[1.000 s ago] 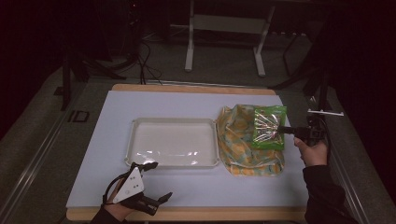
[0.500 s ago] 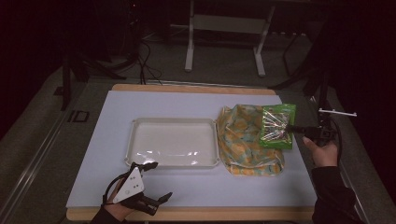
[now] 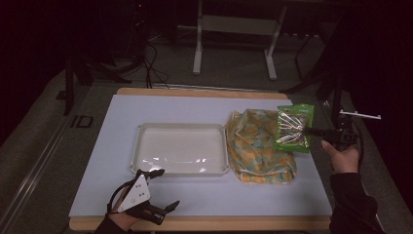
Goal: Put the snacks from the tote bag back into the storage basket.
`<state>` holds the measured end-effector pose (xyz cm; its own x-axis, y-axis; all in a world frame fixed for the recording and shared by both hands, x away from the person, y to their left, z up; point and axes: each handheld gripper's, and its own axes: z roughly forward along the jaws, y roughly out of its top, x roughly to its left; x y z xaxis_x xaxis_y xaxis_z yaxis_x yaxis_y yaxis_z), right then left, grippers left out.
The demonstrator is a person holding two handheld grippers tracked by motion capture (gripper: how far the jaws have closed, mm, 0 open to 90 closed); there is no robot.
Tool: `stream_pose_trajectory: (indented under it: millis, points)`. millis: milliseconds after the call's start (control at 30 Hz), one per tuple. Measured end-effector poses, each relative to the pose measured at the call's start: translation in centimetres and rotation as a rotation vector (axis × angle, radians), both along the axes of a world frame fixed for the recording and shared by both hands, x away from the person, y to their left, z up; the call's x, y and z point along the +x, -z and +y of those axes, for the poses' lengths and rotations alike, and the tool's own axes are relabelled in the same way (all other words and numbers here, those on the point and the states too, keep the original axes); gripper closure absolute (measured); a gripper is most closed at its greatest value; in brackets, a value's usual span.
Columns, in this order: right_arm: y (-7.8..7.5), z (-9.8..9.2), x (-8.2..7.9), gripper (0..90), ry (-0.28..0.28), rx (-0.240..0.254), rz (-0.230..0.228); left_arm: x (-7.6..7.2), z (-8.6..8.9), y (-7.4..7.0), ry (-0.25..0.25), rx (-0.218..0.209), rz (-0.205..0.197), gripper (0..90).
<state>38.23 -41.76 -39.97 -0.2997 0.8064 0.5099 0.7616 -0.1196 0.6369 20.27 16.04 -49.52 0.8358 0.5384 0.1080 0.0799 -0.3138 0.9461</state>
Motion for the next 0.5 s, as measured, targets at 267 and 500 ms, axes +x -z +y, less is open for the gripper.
stream_pose_trajectory:
  millis: [267, 500]
  points:
    - [-1.6, 0.5, 0.0, 86.5, -0.016, 0.000, -0.023, 0.0, 0.0, 0.0, -0.001, 0.000, 0.000, 0.5]
    - [-2.9, 1.0, 0.0, 86.5, -0.022, 0.001, -0.040, 0.0, 0.0, 0.0, -0.001, 0.000, -0.001, 0.5]
